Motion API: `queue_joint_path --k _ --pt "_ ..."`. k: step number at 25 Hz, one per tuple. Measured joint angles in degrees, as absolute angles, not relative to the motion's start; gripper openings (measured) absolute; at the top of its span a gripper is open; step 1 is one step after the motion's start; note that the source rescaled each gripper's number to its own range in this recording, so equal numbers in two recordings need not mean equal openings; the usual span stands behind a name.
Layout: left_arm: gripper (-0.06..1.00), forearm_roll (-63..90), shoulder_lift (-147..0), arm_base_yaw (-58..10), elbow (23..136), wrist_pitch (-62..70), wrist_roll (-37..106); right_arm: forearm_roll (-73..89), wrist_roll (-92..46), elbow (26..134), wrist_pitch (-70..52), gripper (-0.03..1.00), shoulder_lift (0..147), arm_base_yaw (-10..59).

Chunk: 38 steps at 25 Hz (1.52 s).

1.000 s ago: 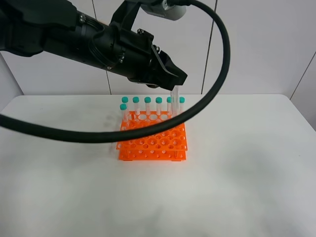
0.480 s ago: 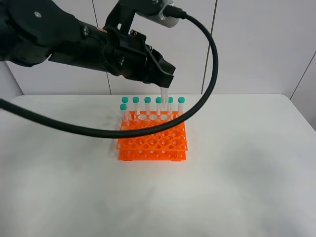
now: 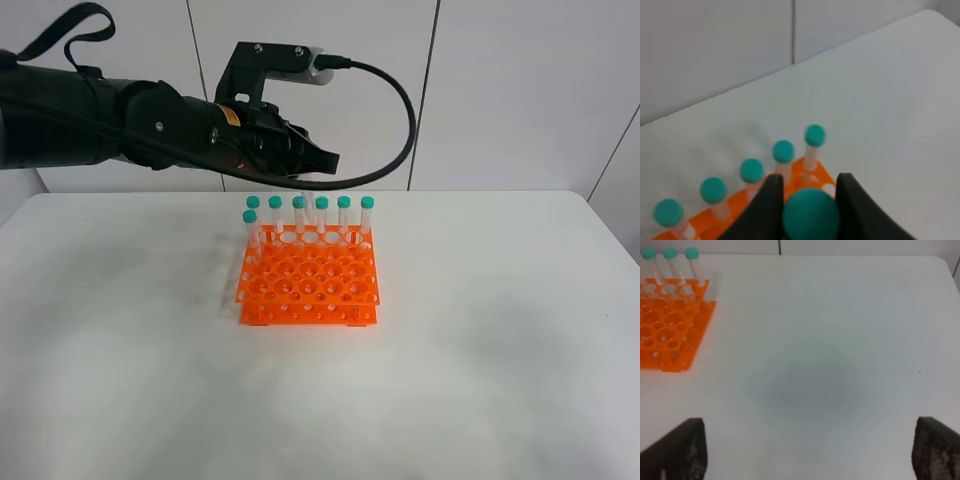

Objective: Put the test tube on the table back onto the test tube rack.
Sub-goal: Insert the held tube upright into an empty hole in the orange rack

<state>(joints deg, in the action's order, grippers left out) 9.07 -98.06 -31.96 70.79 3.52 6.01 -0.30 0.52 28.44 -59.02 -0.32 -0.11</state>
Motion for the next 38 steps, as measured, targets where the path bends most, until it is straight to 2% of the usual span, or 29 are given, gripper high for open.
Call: queue_joint_path --k 13,38 --pt "0.00 2.49 -104.97 -24.96 70.79 0.00 0.65 -0.30 0.52 28.44 -59.02 0.86 -0.32 -0.11" --pt "0.00 0.69 -110.69 -24.68 70.79 -4.50 -1.97 0.00 0.52 28.44 -59.02 0.86 -0.32 -0.11"
